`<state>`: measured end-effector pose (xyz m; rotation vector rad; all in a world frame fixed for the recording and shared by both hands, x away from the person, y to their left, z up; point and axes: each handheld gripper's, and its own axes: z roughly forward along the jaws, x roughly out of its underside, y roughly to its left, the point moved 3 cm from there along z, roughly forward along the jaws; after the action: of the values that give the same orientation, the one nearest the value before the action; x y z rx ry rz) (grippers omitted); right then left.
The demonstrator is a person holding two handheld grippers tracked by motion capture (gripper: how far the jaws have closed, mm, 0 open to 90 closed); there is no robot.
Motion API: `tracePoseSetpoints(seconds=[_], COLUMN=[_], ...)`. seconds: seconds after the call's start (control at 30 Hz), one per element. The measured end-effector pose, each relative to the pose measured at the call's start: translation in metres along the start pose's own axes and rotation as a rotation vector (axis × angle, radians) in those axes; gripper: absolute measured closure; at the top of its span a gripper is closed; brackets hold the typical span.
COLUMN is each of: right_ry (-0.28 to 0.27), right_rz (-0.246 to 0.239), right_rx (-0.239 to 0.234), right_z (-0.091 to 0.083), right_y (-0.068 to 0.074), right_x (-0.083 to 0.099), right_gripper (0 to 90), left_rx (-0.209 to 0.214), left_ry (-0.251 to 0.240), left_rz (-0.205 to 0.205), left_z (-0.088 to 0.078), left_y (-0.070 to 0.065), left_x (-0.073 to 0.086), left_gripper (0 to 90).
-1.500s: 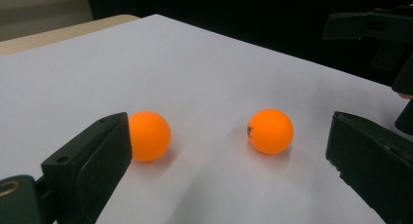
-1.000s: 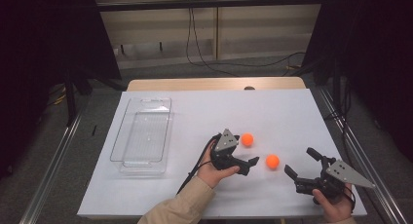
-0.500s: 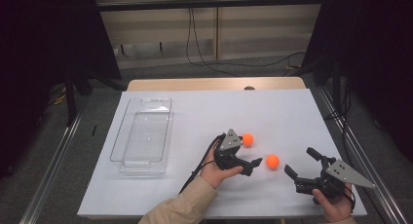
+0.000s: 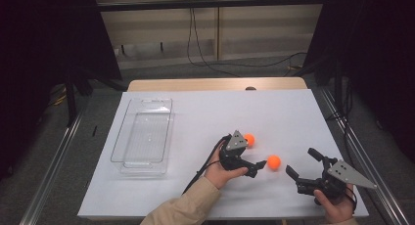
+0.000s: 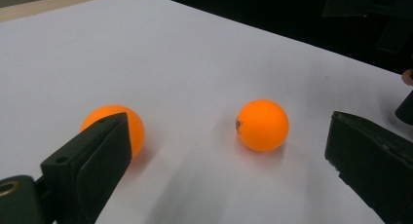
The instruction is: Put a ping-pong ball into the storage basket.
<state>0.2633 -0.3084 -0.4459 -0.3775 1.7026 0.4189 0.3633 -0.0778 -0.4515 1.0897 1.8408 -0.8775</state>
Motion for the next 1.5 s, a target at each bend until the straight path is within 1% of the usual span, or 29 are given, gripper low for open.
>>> tracePoseSetpoints(seconds=[0.07,0.1,0.17,0.2,0.3,0.37,0.43,0.5,0.57,0.73,0.83,0.87,0.9,1.03,1.1,1.13,1.17,1.2,1.4,1.5], right_ry=[0.000,0.001,0.001,0.001,0.002,0.002,0.002,0.003,0.003,0.003,0.004,0.004,0.003,0.003,0.003,0.003,0.003,0.003,0.003,0.004], right_rz=[0.000,-0.001,-0.001,0.000,0.000,0.000,0.000,0.001,0.001,0.000,0.005,0.005,0.007,0.003,0.003,0.002,0.002,0.003,0.003,0.003], right_rx=[0.001,0.001,0.001,0.001,0.001,0.000,-0.002,-0.004,-0.005,-0.008,-0.008,-0.008,-0.007,-0.008,-0.010,-0.010,-0.010,-0.010,-0.011,-0.013], right_z=[0.000,0.000,0.000,0.000,0.000,0.000,0.000,0.001,0.001,0.001,0.002,0.002,0.002,0.002,0.002,0.002,0.002,0.002,0.002,0.002], right_y=[0.000,0.000,-0.001,-0.001,-0.001,-0.001,0.000,0.000,0.000,0.000,0.000,0.000,0.001,0.001,0.001,0.001,0.001,0.001,0.001,0.001], right_x=[0.000,0.000,0.000,0.000,0.000,0.000,0.000,0.001,0.001,0.001,0.001,0.001,0.001,0.000,0.000,0.000,0.000,0.000,0.000,0.001], right_gripper=[1.3,1.3,1.3,1.3,1.3,1.3,1.3,1.3,1.3,1.3,1.3,1.3,1.3,1.3,1.3,1.3,1.3,1.3,1.3,1.3], left_rx=[-0.002,0.001,0.004,0.006,0.001,0.001,0.001,0.004,-0.004,-0.008,-0.008,-0.007,-0.007,-0.007,-0.006,-0.008,-0.008,-0.007,-0.004,-0.009], left_ry=[0.003,0.004,0.010,0.011,0.021,0.023,0.031,0.026,0.031,0.046,0.058,0.060,0.065,0.068,0.065,0.068,0.074,0.069,0.077,0.093], left_rz=[0.004,-0.001,0.002,-0.005,0.001,-0.005,-0.003,-0.008,-0.003,-0.018,-0.014,-0.021,-0.019,-0.016,-0.021,-0.007,-0.011,-0.012,-0.001,0.002], left_z=[0.001,0.002,0.003,0.004,0.006,0.008,0.008,0.010,0.010,0.012,0.014,0.015,0.015,0.018,0.019,0.019,0.019,0.020,0.022,0.025], left_y=[0.000,0.000,-0.001,-0.001,0.000,0.001,0.001,0.000,0.001,0.002,0.002,0.001,0.001,0.000,0.000,0.000,0.000,0.000,-0.002,-0.003], left_x=[0.000,-0.001,-0.001,-0.001,0.000,0.000,0.000,0.000,0.001,0.002,0.003,0.003,0.003,0.003,0.002,0.001,0.001,0.000,-0.003,-0.003], left_gripper=[3.0,3.0,3.0,3.0,2.9,3.0,2.9,3.0,3.0,3.0,3.0,2.9,2.9,2.9,2.9,2.9,2.9,2.9,2.8,2.6])
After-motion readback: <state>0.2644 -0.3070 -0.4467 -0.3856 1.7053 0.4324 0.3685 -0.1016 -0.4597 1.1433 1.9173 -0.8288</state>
